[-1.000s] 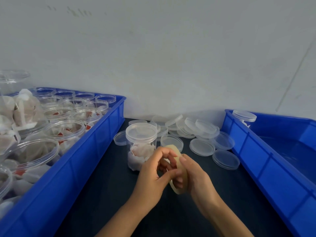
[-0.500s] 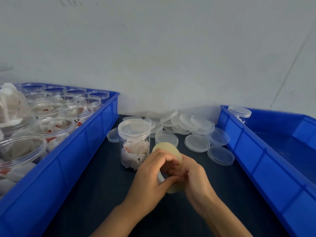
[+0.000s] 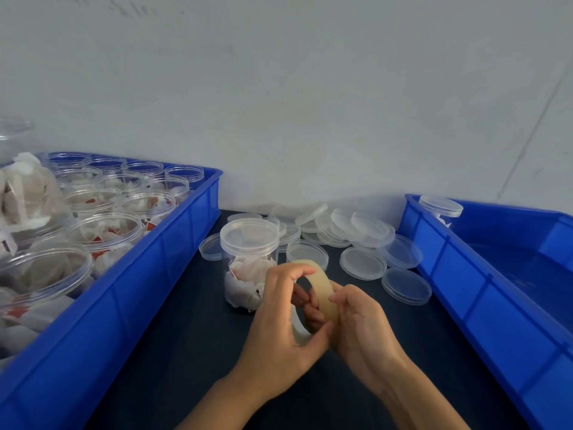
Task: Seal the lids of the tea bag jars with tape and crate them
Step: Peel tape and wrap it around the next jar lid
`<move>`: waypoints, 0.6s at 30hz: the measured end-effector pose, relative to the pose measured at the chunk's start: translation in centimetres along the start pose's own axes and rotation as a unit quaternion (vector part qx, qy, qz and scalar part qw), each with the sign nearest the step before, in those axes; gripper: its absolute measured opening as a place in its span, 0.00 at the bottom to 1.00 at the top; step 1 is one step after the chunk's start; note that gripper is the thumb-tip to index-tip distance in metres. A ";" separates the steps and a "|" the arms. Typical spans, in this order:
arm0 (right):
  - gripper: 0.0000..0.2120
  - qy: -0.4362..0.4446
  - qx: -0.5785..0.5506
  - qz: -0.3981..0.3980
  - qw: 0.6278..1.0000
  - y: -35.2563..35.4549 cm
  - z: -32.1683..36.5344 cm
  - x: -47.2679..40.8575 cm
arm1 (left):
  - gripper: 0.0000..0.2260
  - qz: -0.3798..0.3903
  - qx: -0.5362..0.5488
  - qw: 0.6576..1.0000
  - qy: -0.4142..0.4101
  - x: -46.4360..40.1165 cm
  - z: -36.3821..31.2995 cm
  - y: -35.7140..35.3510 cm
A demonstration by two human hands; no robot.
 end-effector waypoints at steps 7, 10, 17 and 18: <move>0.13 -0.005 0.064 -0.007 0.998 0.4 0.0 -0.1 | 0.34 0.046 0.043 0.998 0.014 0.1 0.3 -0.2; 0.12 -0.027 0.045 -0.010 0.999 0.7 0.1 -0.1 | 0.33 0.060 0.013 0.998 -0.022 0.0 0.3 -0.3; 0.08 -0.022 0.015 -0.038 0.999 0.6 0.0 0.0 | 0.33 0.082 -0.018 0.996 -0.030 0.1 0.4 -0.4; 0.08 -0.018 0.012 -0.031 0.999 0.4 0.1 0.0 | 0.33 0.081 -0.018 0.996 -0.029 0.0 0.5 -0.3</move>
Point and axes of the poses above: each hand's wrist, its own x-axis away from the middle knuckle, its own y-axis out of the back of the hand, z = x × y, the point moved 1 cm from there along -x, towards the middle knuckle, and after that the axes turned 6 degrees about -z, right-handed, at the moved point
